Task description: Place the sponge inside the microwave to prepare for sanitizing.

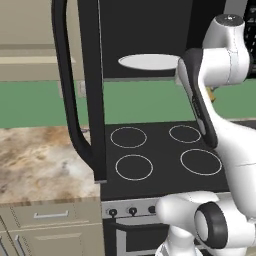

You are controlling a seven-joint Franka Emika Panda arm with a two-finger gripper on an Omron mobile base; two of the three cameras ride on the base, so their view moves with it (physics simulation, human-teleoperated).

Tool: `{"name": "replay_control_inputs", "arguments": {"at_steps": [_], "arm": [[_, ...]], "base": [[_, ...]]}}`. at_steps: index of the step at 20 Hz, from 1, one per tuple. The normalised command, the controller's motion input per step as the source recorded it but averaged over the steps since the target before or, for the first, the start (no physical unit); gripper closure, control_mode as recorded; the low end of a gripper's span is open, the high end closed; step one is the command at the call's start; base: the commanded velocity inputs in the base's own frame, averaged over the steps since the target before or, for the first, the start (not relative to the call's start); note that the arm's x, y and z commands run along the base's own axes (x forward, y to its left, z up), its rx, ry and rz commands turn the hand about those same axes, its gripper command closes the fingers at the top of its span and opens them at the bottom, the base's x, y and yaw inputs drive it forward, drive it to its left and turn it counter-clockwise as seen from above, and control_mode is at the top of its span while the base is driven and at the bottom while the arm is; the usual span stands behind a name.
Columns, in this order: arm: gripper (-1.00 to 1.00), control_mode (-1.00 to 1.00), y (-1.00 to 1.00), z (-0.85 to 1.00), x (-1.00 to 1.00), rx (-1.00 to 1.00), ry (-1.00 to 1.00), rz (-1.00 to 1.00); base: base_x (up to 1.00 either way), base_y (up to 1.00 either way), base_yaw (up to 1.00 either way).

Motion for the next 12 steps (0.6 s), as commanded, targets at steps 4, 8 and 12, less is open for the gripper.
{"name": "replay_control_inputs", "arguments": {"at_steps": [4,8,12], "arm": [[1.0,-1.0,0.05,0.43,0.45,-0.14,-0.05,0.0],[1.0,-1.0,0.0,0.29,0.63,-0.08,-0.05,0.01],[1.0,-1.0,0.05,0.1,0.61,0.0,-0.01,0.05]], "base": [[0.0,0.0,0.0],[0.0,0.0,0.0],[0.0,0.0,0.0]]}}
